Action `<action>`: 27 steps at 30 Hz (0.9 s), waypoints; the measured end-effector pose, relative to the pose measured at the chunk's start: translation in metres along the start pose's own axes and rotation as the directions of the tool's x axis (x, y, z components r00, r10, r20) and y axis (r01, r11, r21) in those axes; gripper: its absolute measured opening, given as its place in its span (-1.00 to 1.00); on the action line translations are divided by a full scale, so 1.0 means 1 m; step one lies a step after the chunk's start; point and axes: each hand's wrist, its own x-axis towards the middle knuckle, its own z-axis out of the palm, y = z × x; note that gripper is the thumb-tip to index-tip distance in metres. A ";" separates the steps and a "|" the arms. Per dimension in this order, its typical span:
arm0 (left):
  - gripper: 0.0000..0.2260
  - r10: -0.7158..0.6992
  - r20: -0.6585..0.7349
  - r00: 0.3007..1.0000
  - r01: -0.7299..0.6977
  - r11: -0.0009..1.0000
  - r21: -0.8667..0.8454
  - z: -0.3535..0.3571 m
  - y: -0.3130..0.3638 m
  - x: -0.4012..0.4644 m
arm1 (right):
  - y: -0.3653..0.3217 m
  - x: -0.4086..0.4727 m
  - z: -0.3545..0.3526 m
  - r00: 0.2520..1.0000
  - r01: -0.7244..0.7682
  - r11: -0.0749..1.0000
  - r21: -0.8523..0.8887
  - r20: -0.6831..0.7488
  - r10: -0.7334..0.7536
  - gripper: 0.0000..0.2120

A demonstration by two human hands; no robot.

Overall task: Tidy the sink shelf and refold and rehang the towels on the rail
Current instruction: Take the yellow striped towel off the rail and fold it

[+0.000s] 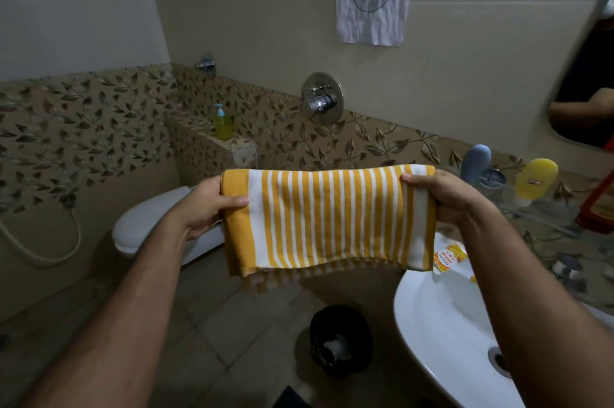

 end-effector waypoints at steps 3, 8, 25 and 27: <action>-0.66 -0.020 -0.090 0.996 0.030 0.994 0.106 -0.003 0.000 0.002 | -0.004 0.003 0.001 0.998 -0.056 0.988 -0.143 0.013 0.058 -0.61; -0.27 -0.044 -0.350 0.936 0.068 0.996 0.058 0.006 -0.006 0.009 | 0.003 0.012 0.014 0.978 -0.132 0.856 -0.499 -0.204 0.032 -0.38; -0.28 0.284 -0.408 0.868 -0.071 0.883 0.464 -0.002 0.007 0.007 | -0.003 -0.003 0.018 0.939 0.219 0.921 -0.323 -0.187 -0.289 -0.84; -0.48 0.357 -0.442 0.823 -0.071 0.836 0.544 0.001 0.008 0.005 | -0.001 -0.003 0.018 0.915 0.260 0.908 -0.329 -0.216 -0.341 -0.78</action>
